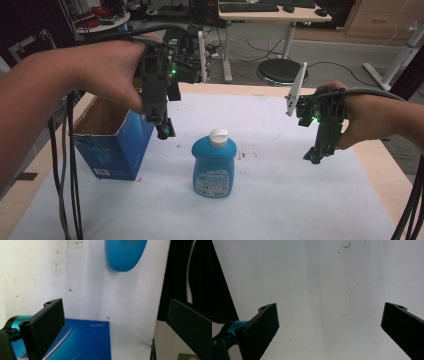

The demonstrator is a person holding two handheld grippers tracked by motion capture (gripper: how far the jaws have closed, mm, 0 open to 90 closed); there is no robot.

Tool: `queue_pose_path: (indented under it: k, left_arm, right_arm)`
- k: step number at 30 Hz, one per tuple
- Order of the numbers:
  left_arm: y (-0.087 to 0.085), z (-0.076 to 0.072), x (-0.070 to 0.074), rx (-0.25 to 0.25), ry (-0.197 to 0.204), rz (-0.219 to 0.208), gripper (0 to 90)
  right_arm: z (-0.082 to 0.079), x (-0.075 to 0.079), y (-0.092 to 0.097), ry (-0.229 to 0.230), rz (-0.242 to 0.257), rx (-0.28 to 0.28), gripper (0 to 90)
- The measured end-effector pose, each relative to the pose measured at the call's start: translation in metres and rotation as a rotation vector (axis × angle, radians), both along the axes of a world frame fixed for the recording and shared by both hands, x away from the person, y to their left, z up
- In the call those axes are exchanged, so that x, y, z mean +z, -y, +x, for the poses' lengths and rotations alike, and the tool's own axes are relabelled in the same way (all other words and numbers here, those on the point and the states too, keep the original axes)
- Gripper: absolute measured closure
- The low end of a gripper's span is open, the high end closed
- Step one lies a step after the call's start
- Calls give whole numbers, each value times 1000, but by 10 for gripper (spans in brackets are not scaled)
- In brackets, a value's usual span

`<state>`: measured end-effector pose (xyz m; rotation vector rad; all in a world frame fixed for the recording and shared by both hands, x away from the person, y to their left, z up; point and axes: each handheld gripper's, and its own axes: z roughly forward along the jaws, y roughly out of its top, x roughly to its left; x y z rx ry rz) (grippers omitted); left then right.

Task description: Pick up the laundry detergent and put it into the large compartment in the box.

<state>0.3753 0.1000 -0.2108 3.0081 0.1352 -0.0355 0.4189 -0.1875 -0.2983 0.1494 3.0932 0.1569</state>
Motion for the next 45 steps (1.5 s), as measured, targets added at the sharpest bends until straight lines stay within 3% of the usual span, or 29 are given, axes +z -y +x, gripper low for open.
queue_pose_path:
  k: [4,19,29,35,45]
  left_arm:
    - [6,-4,-3,-19,-1,-33,17]
    - [31,-9,-23,-46,-19,-60,17]
    - [41,-10,-34,-50,-13,-57,17]
    - [47,-8,-44,-40,-2,-84,17]
    - [61,-5,-61,-43,-3,-47,17]
  right_arm:
    - [1,1,2,1,2,-3,6]
    - [3,-2,0,-2,1,2,6]
    - [2,-1,0,1,3,4,6]
    - [3,-1,0,2,4,6,6]
    - [4,-2,-1,2,6,3,6]
